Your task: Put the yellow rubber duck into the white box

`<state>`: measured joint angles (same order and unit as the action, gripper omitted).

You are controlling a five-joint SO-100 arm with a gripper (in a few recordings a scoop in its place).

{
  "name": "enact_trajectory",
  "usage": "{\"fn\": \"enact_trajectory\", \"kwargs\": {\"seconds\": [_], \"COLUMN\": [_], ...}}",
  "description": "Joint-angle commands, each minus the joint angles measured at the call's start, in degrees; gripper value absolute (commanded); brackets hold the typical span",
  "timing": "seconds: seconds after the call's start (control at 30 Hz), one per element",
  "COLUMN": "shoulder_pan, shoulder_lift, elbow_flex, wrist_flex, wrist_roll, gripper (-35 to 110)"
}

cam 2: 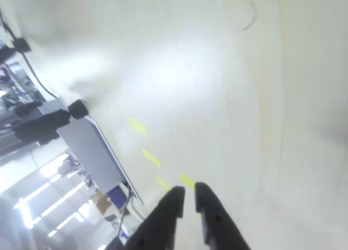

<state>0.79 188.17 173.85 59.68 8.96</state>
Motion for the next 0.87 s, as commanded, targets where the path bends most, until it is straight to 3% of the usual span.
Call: {"fn": "enact_trajectory", "kwargs": {"seconds": [0.0,0.83], "shoulder_pan": [-2.6,-3.2], "shoulder_lift": [3.0,3.0], "elbow_flex": [0.9,0.9], "wrist_flex": [1.0,1.0], "wrist_roll": [-2.3,-2.7], "gripper": [0,0]}}
